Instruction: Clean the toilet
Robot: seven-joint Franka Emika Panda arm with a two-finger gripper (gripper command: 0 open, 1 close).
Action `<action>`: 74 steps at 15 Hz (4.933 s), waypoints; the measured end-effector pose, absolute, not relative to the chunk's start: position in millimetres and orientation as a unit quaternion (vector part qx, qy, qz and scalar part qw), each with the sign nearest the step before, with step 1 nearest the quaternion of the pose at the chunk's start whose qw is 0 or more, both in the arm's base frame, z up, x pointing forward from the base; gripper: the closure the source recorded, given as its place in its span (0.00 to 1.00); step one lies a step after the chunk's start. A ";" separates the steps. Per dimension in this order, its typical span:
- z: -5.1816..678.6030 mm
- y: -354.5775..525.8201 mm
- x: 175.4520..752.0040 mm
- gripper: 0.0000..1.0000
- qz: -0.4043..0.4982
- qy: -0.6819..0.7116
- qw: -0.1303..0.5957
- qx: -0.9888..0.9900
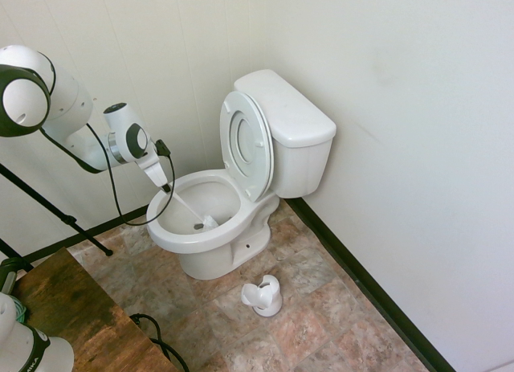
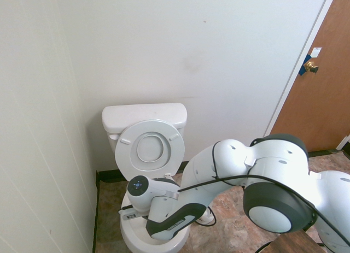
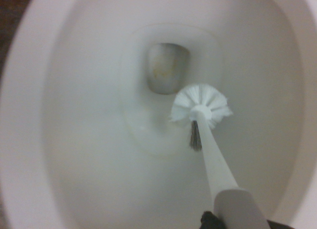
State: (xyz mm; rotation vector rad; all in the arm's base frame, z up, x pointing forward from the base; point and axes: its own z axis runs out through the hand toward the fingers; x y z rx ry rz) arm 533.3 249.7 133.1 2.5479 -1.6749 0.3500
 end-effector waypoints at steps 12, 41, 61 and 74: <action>155.6 281.7 622.0 1.00 0.150 -0.548 0.021 0.823; 235.1 -62.5 455.2 1.00 0.084 -0.722 -0.033 0.686; 52.1 -112.2 570.2 1.00 0.045 -0.769 -0.011 0.637; -29.1 -150.4 600.3 1.00 0.012 -0.798 -0.018 0.602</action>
